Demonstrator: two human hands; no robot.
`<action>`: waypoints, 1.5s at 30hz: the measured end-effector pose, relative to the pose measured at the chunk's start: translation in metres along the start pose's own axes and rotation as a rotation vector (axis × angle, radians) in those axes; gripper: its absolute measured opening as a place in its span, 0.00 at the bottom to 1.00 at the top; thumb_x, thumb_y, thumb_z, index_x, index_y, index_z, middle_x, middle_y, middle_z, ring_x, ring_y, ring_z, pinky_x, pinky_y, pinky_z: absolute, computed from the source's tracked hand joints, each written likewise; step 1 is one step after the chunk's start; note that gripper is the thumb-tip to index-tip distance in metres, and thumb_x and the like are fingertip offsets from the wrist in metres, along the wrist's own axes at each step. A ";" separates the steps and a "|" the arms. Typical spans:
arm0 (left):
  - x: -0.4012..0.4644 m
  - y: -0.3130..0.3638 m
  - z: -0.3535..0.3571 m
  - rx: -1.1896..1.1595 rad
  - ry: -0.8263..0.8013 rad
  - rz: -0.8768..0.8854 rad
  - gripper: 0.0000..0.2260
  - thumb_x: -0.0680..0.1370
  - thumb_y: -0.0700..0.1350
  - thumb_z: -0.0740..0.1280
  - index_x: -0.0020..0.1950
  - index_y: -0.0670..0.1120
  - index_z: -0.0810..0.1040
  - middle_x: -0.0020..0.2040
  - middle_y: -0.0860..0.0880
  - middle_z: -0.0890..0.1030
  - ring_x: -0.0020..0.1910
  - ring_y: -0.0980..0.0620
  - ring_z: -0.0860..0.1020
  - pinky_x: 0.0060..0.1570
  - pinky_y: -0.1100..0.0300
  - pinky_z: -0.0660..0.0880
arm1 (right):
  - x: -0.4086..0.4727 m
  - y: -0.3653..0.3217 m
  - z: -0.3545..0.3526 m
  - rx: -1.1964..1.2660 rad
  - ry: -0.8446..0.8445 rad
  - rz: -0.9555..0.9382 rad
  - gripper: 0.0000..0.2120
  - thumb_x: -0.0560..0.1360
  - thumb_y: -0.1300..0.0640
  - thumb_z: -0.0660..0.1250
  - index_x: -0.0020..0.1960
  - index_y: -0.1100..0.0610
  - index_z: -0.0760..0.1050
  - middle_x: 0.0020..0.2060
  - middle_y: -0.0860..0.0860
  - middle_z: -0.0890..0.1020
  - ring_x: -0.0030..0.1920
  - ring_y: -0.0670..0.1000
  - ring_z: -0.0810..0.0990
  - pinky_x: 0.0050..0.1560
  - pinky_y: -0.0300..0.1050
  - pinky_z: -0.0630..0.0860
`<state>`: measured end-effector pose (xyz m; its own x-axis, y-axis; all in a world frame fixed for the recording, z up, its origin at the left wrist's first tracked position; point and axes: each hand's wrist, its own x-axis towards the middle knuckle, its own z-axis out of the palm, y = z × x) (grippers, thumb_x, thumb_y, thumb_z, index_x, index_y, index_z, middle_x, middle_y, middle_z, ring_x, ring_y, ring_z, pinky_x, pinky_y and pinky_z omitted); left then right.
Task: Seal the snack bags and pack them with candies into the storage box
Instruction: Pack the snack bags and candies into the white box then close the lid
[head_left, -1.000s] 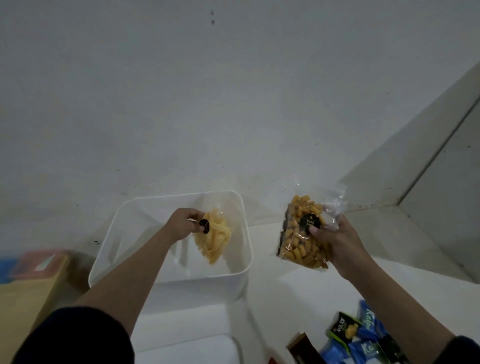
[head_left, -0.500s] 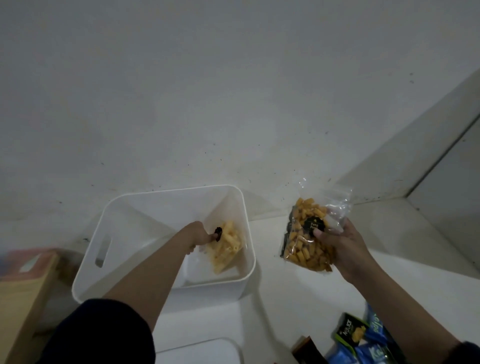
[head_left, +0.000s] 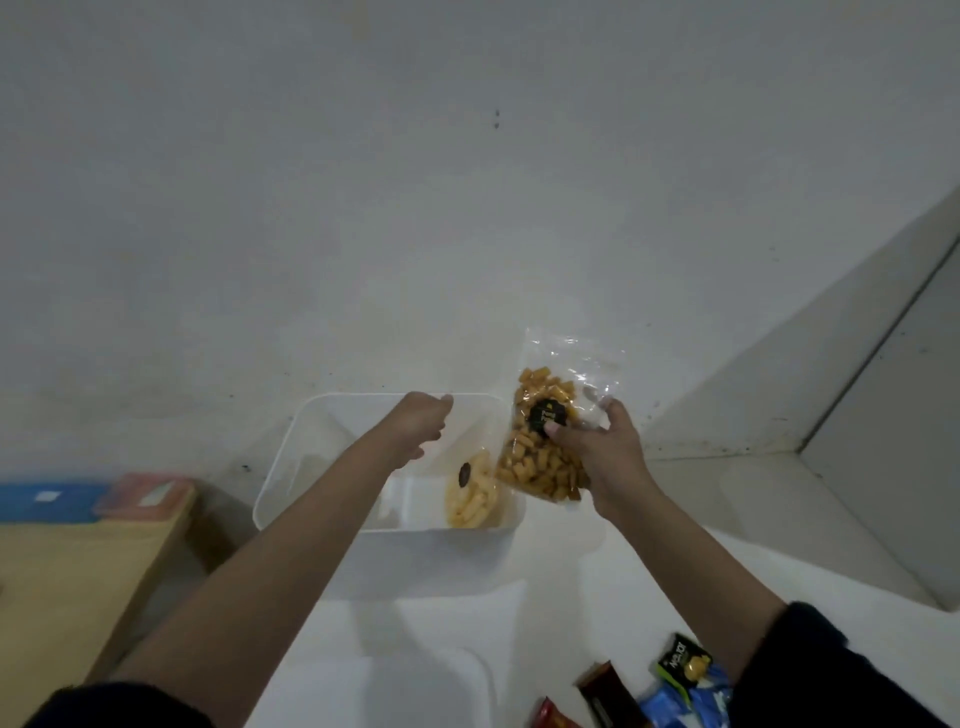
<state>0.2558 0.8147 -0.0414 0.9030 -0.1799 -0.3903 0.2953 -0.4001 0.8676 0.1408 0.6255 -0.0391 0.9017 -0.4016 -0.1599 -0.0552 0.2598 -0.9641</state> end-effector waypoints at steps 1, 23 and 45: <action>-0.014 0.005 -0.006 -0.048 0.045 0.050 0.14 0.80 0.53 0.60 0.57 0.43 0.74 0.53 0.45 0.77 0.52 0.48 0.76 0.48 0.54 0.69 | -0.004 0.001 0.015 -0.003 0.009 0.007 0.33 0.67 0.68 0.74 0.66 0.51 0.67 0.54 0.57 0.79 0.51 0.56 0.81 0.52 0.57 0.79; -0.016 -0.055 -0.029 -0.111 -0.147 0.012 0.28 0.78 0.65 0.39 0.73 0.59 0.62 0.73 0.46 0.67 0.72 0.43 0.64 0.60 0.52 0.61 | 0.048 0.050 0.113 -0.260 -0.459 0.399 0.54 0.56 0.22 0.63 0.75 0.40 0.48 0.71 0.62 0.63 0.67 0.67 0.68 0.67 0.72 0.55; 0.066 -0.087 0.003 -0.206 -0.260 -0.344 0.36 0.76 0.68 0.37 0.77 0.49 0.54 0.77 0.41 0.56 0.75 0.38 0.58 0.69 0.43 0.61 | 0.101 0.107 0.115 -0.734 -0.187 0.107 0.31 0.75 0.43 0.62 0.71 0.60 0.61 0.67 0.55 0.71 0.64 0.57 0.72 0.53 0.43 0.68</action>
<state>0.2888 0.8350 -0.1431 0.6418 -0.2972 -0.7070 0.6429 -0.2940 0.7073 0.2753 0.7135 -0.1342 0.9295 -0.2347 -0.2846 -0.3580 -0.3874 -0.8496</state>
